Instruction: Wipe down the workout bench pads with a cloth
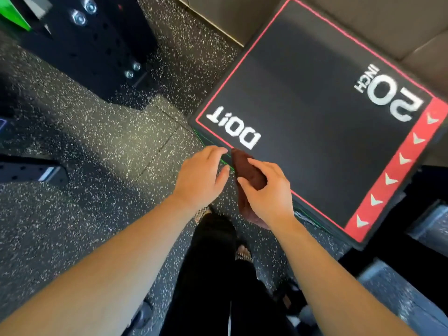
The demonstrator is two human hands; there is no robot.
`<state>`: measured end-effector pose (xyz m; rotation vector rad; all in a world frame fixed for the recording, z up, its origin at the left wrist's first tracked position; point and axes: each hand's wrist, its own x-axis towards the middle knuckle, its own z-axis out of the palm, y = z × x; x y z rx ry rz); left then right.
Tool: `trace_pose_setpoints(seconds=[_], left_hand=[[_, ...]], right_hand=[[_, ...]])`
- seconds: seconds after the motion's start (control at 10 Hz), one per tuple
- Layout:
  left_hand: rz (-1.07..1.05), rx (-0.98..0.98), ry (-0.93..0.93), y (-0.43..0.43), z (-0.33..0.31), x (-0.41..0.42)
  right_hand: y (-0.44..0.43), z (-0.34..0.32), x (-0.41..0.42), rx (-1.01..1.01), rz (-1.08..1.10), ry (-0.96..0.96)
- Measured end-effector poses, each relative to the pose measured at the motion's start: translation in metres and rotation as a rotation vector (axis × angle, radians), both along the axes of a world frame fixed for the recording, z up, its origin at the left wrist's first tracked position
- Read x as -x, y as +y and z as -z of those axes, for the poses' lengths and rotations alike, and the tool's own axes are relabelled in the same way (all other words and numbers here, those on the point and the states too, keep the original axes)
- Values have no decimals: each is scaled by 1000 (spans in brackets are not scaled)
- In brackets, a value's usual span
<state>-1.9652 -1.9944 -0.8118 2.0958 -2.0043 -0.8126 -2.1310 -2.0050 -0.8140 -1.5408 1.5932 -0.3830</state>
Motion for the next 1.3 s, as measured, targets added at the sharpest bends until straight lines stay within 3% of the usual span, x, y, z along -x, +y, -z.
trace_pose_setpoints(seconds=[0.4, 0.7, 0.9, 1.1, 1.3], left_hand=[[18, -15, -38, -89, 49, -46], [-92, -75, -83, -117, 73, -56], [-152, -90, -78, -130, 84, -49], [-198, -87, -82, -128, 66, -37], [-260, -31, -92, -113, 18, -28]], right_hand=[[-108, 61, -51, 68, -11, 53], [-165, 99, -69, 187, -82, 128], [-169, 122, -64, 198, -293, 320], [-170, 99, -55, 87, -435, 419], [-161, 38, -40, 109, -472, 321]])
